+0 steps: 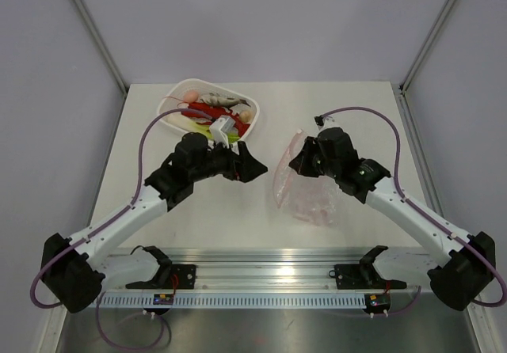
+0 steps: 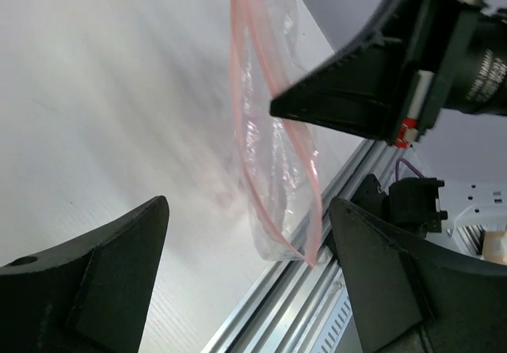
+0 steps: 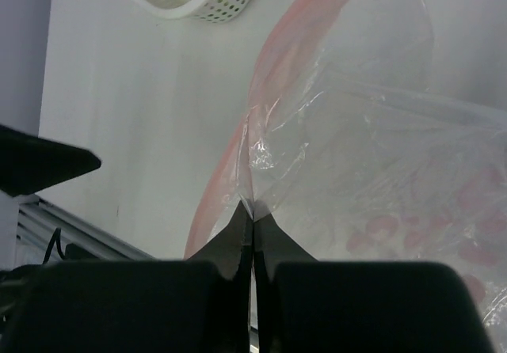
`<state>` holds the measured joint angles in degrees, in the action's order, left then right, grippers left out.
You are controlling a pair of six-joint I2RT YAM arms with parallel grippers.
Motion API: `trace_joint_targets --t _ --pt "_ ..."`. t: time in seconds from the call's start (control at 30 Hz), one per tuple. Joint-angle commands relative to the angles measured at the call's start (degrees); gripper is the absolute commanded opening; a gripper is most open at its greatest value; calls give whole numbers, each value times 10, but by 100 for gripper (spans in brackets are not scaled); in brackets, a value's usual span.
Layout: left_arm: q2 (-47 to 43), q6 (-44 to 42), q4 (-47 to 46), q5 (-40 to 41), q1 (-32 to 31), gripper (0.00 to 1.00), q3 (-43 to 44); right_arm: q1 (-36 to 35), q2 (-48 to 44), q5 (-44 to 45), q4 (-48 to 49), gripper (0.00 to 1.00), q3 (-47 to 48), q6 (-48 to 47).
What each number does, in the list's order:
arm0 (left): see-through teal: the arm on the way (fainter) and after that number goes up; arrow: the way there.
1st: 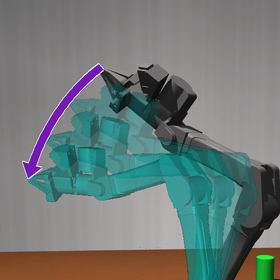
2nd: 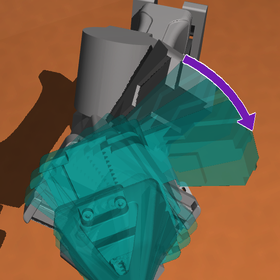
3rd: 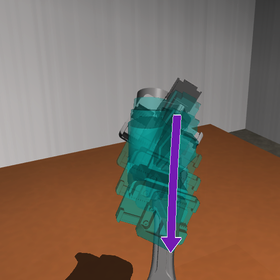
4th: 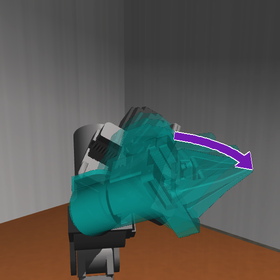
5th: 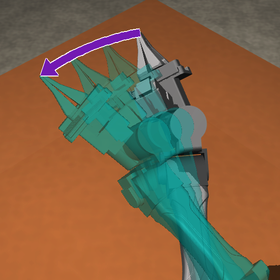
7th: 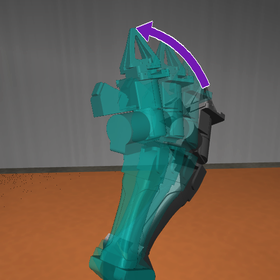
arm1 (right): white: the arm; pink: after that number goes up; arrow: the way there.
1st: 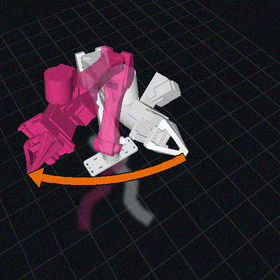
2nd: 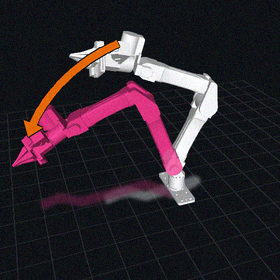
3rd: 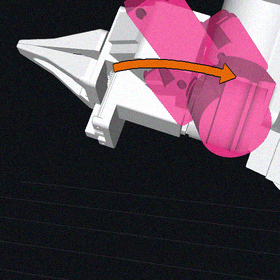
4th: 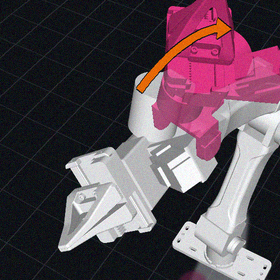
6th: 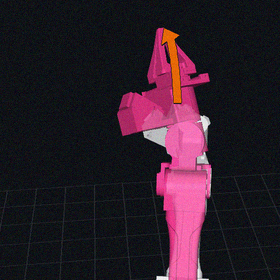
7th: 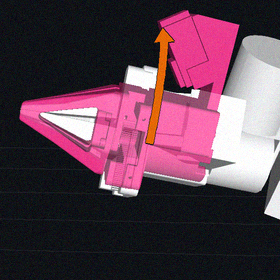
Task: Place the food in the zip-top bag and seal the zipper
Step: Pick up the zipper food storage bag at the center of the board, then open the zipper of the food storage bag.
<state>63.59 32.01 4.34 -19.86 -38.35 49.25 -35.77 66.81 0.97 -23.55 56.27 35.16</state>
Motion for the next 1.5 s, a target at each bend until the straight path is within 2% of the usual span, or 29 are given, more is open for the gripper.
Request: trace_joint_targets --t 0.0,0.23,0.5,0.6,0.8,0.83,0.87,0.93,1.1,1.13,1.27,1.4,1.47 --pt "31 11 28 -15 10 85 26 2 -25 -62 54 0 -11 -55" --pt "100 34 5 -74 8 85 36 2 -43 -85 54 0 -24 -64" --pt "162 46 -15 -78 -13 74 64 2 -21 -104 54 0 -14 -56" --pt "189 56 -34 -87 -26 65 78 1 -10 -104 37 0 -3 -53" --pt "218 74 -54 -106 -30 38 92 0 -6 -65 -44 0 35 -49" --pt "221 75 -55 -103 -30 31 94 1 -3 -49 -59 0 49 -47" --pt "223 75 -50 -99 -30 16 96 1 0 -41 -88 0 58 -45" --pt "225 73 -45 -87 -30 0 108 1 5 -13 -121 0 85 -42" --pt "211 77 -10 -30 -30 0 110 0 7 80 -217 0 139 -50" --pt "210 82 -10 -30 -30 0 112 0 7 93 -229 7 148 -49" --pt "203 103 -17 -12 -36 0 112 -30 32 159 -301 48 200 -42" --pt "202 115 -10 2 -43 0 124 -92 61 276 -345 55 258 -12" --pt "200 118 8 23 -45 0 132 -126 75 297 -359 55 273 -1"
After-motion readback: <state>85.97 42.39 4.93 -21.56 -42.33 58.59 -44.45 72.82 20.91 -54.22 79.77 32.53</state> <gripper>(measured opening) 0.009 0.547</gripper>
